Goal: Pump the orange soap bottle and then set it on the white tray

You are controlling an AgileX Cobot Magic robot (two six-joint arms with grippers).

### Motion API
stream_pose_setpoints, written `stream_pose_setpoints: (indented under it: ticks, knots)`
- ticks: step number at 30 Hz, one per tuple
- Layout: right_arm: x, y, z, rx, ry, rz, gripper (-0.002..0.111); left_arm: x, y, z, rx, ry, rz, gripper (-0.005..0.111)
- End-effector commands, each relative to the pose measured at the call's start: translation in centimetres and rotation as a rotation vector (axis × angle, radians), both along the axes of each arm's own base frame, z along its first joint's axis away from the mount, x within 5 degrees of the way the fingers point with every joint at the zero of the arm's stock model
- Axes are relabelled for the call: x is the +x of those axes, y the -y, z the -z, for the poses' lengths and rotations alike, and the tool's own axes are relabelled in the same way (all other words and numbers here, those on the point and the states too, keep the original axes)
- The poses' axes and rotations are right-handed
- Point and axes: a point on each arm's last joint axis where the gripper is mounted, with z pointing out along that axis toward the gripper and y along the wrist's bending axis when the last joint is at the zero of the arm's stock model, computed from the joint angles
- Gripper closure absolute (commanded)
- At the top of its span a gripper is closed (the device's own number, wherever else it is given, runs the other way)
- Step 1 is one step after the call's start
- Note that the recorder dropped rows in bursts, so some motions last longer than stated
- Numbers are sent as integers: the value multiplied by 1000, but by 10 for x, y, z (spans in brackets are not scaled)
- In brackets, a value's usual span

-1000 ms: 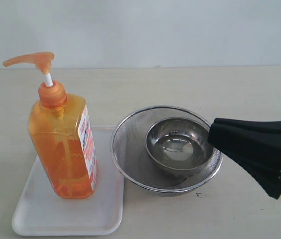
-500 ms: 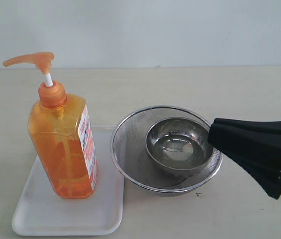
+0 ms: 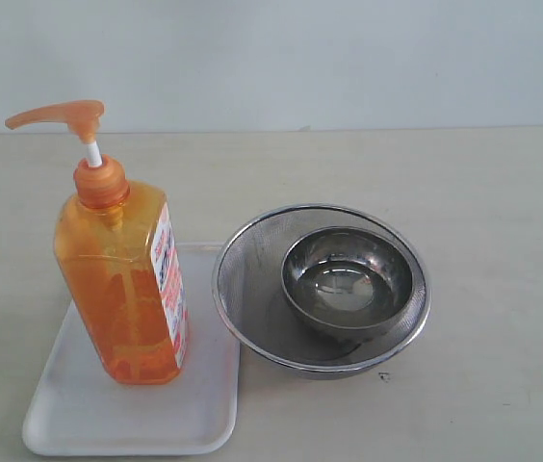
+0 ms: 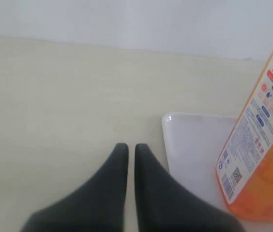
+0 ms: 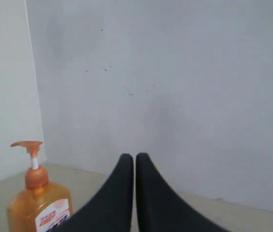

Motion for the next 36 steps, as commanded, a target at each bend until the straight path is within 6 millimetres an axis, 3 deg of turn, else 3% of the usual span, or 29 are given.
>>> stream_pose_setpoints:
  ticks: [1, 6, 14, 20, 23, 27, 29, 36]
  knots:
    - [-7, 3, 2, -30, 33, 70, 108, 0, 0, 1, 13, 1, -1, 102]
    - [-17, 8, 5, -39, 80, 140, 108, 0, 0, 1, 13, 1, -1, 102]
    - [0, 17, 46, 44, -98, 233, 108, 0, 0, 1, 13, 1, -1, 102]
    - [-6, 7, 40, 258, -143, 49, 108, 0, 0, 1, 13, 1, -1, 102]
    - [-6, 7, 39, 273, -110, 43, 108, 0, 0, 1, 13, 1, -1, 102]
    - [1, 27, 47, 396, -10, 231, 108, 0, 0, 1, 13, 1, -1, 102]
    - [8, 36, 60, 456, -180, 343, 108, 0, 0, 1, 13, 1, -1, 102]
    - [11, 39, 87, 127, -369, 484, 108, 0, 0, 1, 13, 1, -1, 102]
